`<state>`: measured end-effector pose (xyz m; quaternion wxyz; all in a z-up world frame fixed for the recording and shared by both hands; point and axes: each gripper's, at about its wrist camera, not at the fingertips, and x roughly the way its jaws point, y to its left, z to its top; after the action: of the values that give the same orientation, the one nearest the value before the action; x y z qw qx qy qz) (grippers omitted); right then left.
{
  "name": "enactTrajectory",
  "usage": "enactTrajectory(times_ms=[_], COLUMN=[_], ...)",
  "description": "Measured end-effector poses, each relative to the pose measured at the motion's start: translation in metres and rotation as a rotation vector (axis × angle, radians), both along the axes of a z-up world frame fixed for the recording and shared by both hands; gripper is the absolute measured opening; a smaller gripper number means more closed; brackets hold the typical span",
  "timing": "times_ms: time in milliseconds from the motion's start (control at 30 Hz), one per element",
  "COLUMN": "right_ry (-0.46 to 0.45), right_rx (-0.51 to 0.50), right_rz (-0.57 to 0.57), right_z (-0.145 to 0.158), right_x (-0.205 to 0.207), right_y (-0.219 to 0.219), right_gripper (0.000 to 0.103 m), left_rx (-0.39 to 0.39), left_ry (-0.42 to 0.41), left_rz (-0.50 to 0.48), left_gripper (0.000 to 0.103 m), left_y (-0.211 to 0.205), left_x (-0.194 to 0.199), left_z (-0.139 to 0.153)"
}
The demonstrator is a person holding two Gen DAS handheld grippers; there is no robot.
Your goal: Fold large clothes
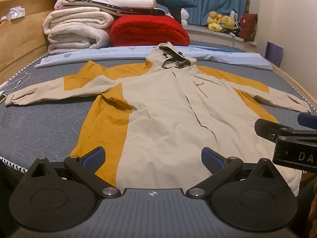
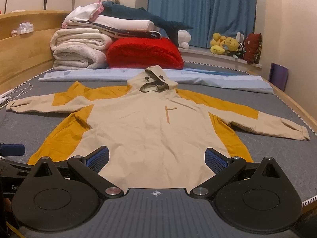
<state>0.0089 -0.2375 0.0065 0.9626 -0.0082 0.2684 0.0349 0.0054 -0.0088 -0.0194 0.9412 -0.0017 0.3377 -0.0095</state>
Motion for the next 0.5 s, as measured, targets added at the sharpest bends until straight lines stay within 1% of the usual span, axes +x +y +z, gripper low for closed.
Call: enactTrajectory(times_ms=[100, 233, 500], right_ry=[0.001, 0.021, 0.022], right_rx=[-0.010, 0.009, -0.007], right_rz=[0.002, 0.011, 0.018], right_z=[-0.0003, -0.0008, -0.0014], right_x=[0.0003, 0.0019, 0.0027], right_y=[0.0010, 0.0001, 0.0031], right_gripper=[0.102, 0.102, 0.102], left_rx=[-0.003, -0.004, -0.013], left_ry=[0.005, 0.013, 0.019], left_rz=[0.002, 0.003, 0.011], left_gripper=[0.103, 0.103, 0.103], left_y=[0.0002, 0.0008, 0.0034], left_x=[0.0007, 0.0010, 0.0015], left_z=[-0.0007, -0.0017, -0.0023])
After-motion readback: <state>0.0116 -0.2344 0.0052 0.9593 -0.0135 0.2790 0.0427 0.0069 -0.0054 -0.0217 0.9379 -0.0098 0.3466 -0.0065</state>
